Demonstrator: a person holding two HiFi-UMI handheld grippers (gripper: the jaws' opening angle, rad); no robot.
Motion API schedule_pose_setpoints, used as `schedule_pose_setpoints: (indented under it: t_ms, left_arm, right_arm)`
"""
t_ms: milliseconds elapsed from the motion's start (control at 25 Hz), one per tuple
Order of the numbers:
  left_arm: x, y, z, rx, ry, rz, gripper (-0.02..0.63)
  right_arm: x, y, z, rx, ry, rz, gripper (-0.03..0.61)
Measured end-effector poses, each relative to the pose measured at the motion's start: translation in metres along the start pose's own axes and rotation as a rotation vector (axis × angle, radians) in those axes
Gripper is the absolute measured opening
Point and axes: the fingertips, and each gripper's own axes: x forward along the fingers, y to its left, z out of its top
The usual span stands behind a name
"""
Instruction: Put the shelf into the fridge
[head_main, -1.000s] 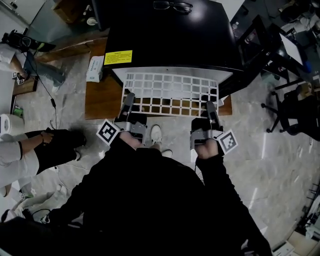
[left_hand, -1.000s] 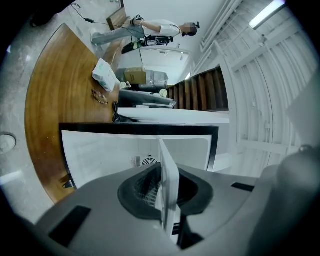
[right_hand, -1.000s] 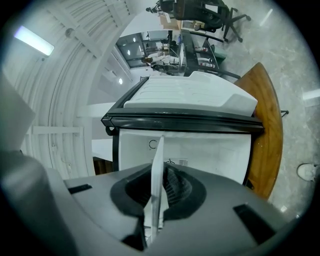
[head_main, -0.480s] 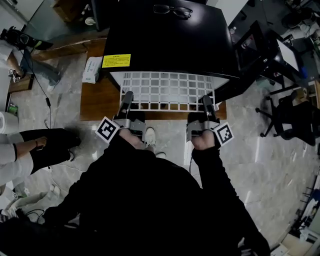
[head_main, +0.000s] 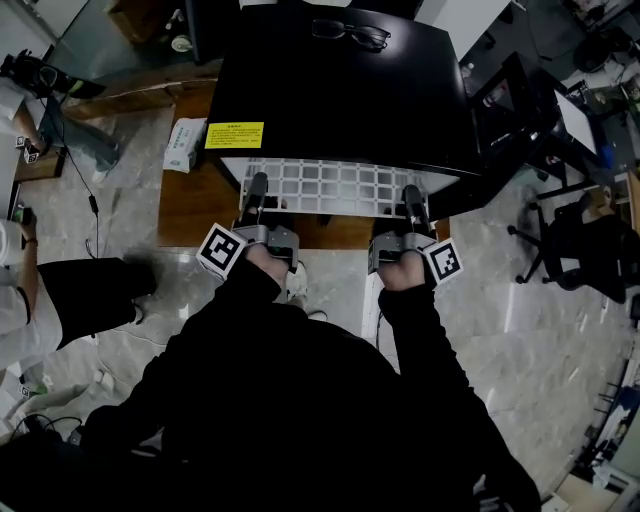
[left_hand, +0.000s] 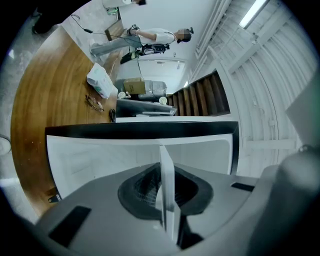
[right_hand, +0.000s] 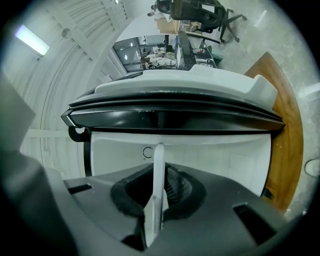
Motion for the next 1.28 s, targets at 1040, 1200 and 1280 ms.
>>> schedule_pose_setpoints:
  t_ms: [1040,1200,1280]
  left_arm:
    - [0.077,0.006,0.015,-0.034,-0.181,0.003,0.032]
    - [0.084,0.006,0.017,-0.029,-0.190,-0.004,0.032]
    - [0.088,0.007,0.018,-0.022,-0.190,-0.006,0.034]
  right_arm:
    - [0.082,0.003,0.008,0.036,-0.140,0.014,0.023]
    - [0.091,0.003,0.009,0.036,-0.149,0.019,0.023]
    - [0.095,0.004,0.009,0.033,-0.154,0.024,0.023]
